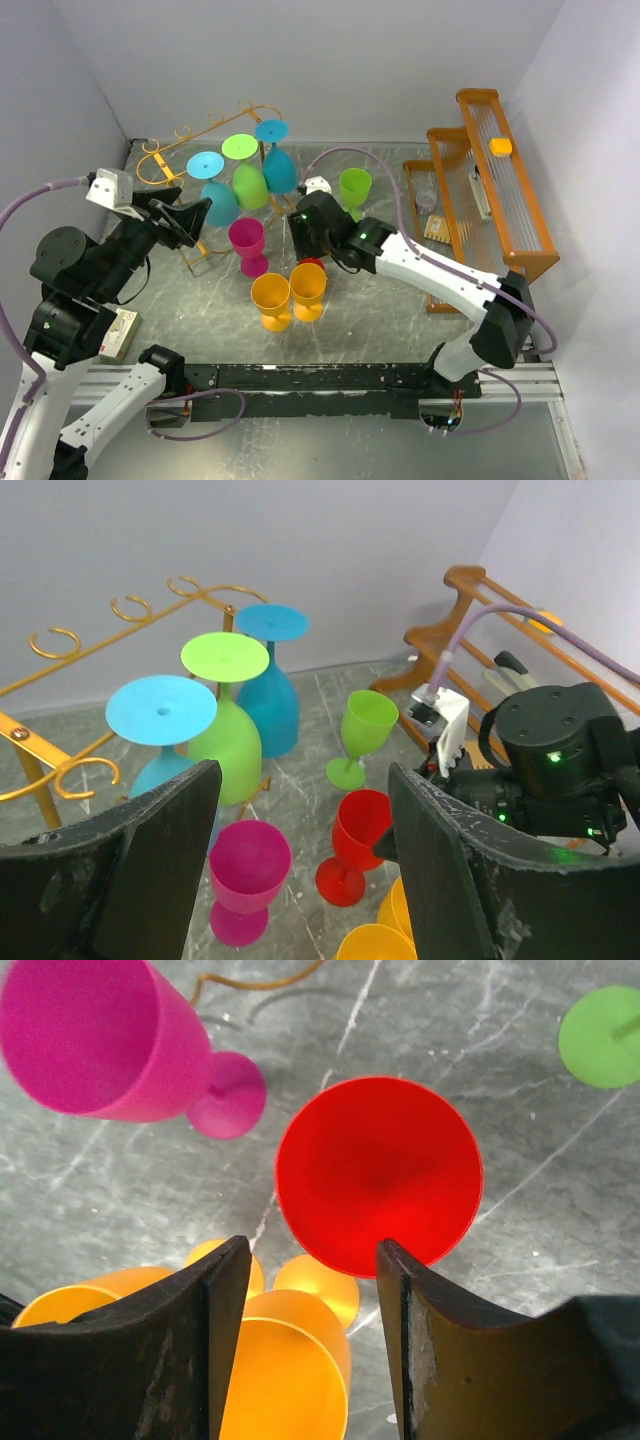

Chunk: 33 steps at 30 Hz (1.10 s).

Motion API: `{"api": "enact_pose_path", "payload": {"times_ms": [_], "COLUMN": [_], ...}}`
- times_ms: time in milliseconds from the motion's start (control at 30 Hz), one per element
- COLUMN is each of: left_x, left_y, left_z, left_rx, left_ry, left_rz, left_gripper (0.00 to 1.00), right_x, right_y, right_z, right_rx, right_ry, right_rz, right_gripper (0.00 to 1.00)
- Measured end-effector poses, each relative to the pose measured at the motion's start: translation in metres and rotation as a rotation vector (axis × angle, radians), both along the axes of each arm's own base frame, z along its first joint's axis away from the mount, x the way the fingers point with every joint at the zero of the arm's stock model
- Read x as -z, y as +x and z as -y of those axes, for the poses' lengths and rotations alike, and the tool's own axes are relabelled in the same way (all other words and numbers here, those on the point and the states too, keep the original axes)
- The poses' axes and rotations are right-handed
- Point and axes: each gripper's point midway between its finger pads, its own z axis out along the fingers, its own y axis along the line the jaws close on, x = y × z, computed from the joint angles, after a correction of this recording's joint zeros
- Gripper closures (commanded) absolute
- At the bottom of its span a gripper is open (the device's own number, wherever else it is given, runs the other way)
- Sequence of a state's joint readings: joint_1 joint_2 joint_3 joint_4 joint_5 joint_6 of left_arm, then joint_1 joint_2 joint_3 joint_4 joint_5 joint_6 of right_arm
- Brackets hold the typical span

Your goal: Place the wine glass upside down on the wine glass rack

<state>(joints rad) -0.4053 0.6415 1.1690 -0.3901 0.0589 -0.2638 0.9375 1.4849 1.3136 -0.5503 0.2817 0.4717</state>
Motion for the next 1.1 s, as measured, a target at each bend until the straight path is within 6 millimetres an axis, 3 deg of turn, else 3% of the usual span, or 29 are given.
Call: {"api": "enact_pose_path", "payload": {"times_ms": [133, 300, 567, 733, 900, 1100], "left_x": [0.016, 0.025, 0.026, 0.028, 0.027, 0.031], "left_y": [0.004, 0.006, 0.007, 0.009, 0.011, 0.019], "left_z": [0.005, 0.007, 0.008, 0.010, 0.015, 0.024], "left_rx": [0.018, 0.020, 0.021, 0.023, 0.047, 0.078], "left_ry": [0.001, -0.005, -0.010, -0.010, -0.010, -0.002], "left_rz": [-0.038, -0.064, -0.069, -0.080, -0.073, -0.089], "left_gripper": [0.22, 0.22, 0.22, 0.22, 0.23, 0.21], "right_x": [0.021, 0.036, 0.025, 0.040, 0.054, 0.050], "right_y": [0.000, 0.007, 0.017, 0.020, 0.019, 0.023], "right_z": [-0.002, -0.009, -0.015, -0.018, -0.020, -0.017], "right_rx": [-0.004, -0.013, -0.038, -0.062, -0.090, -0.081], "right_ry": [-0.074, -0.141, -0.167, -0.210, -0.243, -0.242], "right_rz": [-0.058, -0.094, -0.051, -0.064, -0.084, -0.053], "right_gripper": [0.58, 0.60, 0.66, 0.74, 1.00, 1.00]}}
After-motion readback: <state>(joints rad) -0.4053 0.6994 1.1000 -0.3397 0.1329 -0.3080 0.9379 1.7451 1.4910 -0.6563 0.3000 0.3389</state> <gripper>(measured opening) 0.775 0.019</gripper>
